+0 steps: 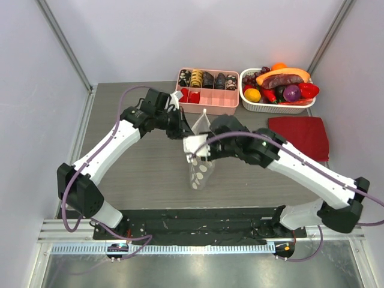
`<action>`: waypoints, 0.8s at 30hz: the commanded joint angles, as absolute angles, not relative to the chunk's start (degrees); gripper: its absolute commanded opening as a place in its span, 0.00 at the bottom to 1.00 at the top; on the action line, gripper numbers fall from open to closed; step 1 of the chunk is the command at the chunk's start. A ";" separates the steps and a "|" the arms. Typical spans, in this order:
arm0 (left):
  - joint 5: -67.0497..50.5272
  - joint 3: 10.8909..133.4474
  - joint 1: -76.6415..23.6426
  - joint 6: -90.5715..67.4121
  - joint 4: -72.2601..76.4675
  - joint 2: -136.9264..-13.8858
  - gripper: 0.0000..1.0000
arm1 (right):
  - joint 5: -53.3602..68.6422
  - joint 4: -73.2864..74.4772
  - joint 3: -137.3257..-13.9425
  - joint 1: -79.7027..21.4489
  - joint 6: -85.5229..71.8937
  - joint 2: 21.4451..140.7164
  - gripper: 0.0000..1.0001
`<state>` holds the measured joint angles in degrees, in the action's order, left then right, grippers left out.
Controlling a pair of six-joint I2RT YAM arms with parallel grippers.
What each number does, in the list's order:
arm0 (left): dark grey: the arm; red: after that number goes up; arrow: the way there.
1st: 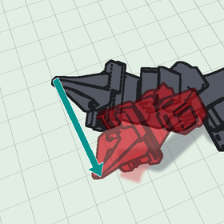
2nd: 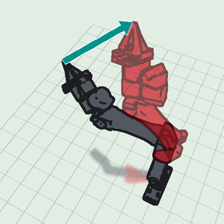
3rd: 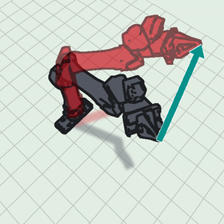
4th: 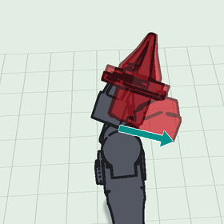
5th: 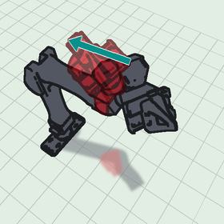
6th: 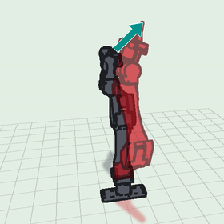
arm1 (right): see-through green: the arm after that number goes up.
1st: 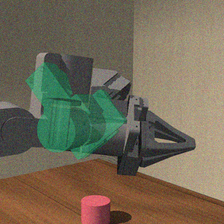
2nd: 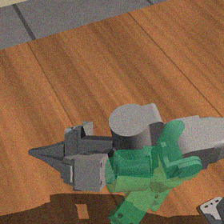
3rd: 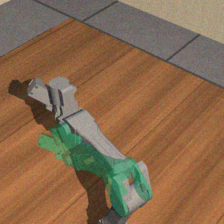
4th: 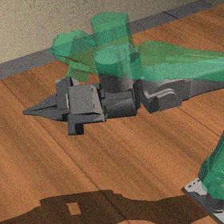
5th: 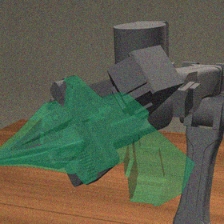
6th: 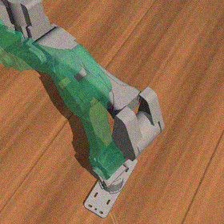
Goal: Place the food in the zip-top bag and seal the zipper
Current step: Place the fake fruit in the zipper food storage bag.
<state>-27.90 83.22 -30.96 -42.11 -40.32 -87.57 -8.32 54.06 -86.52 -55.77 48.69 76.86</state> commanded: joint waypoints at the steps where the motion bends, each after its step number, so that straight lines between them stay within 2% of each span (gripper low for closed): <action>1: -37.97 83.06 -31.11 -44.38 -36.83 -88.07 0.00 | -8.70 46.24 -80.26 -59.67 69.06 68.65 0.01; 4: -39.72 82.36 -31.20 -45.17 -36.04 -88.42 0.00 | -8.96 41.25 -73.76 -63.09 79.49 64.26 0.01; 8: -41.66 81.56 -31.20 -47.01 -34.90 -88.86 0.00 | -15.27 30.69 -59.81 -67.13 92.79 57.93 0.01; 11: -42.63 81.12 -31.20 -47.98 -34.19 -89.30 0.00 | -21.25 27.08 -55.91 -70.65 98.25 58.62 0.01; 15: -43.15 80.69 -31.29 -48.08 -33.93 -89.30 0.00 | -35.29 21.81 -54.14 -73.38 101.07 63.70 0.01; 21: -43.50 79.54 -31.64 -48.08 -33.58 -89.21 0.00 | -42.45 17.76 -56.34 -74.44 102.92 68.81 0.01; 22: -43.85 79.11 -31.55 -48.34 -33.23 -89.21 0.00 | -42.97 16.54 -56.34 -74.44 103.27 69.34 0.02; 23: -44.73 78.84 -31.55 -48.43 -32.79 -89.30 0.00 | -42.72 16.09 -55.99 -74.53 103.88 69.26 0.16; 24: -45.17 78.49 -31.55 -48.69 -31.83 -89.38 0.00 | -42.28 16.08 -55.90 -74.53 103.97 69.26 0.26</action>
